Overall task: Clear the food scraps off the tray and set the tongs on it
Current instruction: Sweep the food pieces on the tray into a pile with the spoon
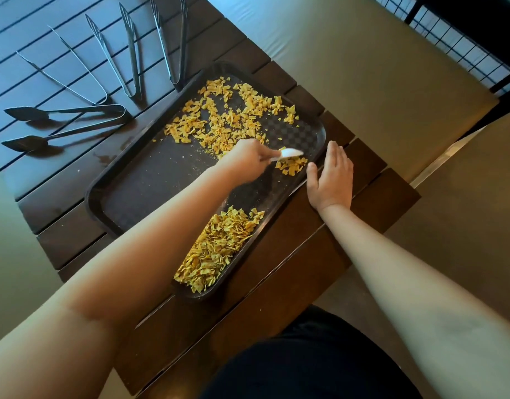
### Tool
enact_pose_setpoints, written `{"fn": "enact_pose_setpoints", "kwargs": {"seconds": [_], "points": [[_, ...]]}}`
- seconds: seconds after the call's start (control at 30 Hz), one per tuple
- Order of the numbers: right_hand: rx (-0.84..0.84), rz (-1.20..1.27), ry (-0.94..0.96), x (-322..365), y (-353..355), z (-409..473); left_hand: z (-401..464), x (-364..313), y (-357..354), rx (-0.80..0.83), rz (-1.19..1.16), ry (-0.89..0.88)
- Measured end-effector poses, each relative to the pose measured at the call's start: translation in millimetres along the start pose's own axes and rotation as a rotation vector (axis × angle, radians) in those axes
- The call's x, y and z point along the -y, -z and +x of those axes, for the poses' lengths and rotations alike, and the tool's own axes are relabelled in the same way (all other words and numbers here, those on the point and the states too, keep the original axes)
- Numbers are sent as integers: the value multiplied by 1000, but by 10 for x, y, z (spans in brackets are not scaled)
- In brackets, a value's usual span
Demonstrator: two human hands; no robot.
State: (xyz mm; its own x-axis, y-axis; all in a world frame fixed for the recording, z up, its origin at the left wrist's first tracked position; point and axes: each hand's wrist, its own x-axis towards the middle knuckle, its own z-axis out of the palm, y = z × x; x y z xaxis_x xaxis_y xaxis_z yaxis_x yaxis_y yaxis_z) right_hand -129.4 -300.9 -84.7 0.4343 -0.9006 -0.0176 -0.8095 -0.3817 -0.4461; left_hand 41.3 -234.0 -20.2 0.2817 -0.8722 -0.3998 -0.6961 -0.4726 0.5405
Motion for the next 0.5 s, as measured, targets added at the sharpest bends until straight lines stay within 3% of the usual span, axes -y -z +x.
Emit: {"fn": "enact_pose_setpoints", "kwargs": {"seconds": [0.2,0.37,0.5], "points": [[-8,3,4,2,-4,2,-269,162,125,95,81,-23],[-3,-4,3,-1,14,-2,-92,75,150,-98,45,-34],[-4,-3,9,11,15,-10,20,-117,38,-76,100,-39]]}}
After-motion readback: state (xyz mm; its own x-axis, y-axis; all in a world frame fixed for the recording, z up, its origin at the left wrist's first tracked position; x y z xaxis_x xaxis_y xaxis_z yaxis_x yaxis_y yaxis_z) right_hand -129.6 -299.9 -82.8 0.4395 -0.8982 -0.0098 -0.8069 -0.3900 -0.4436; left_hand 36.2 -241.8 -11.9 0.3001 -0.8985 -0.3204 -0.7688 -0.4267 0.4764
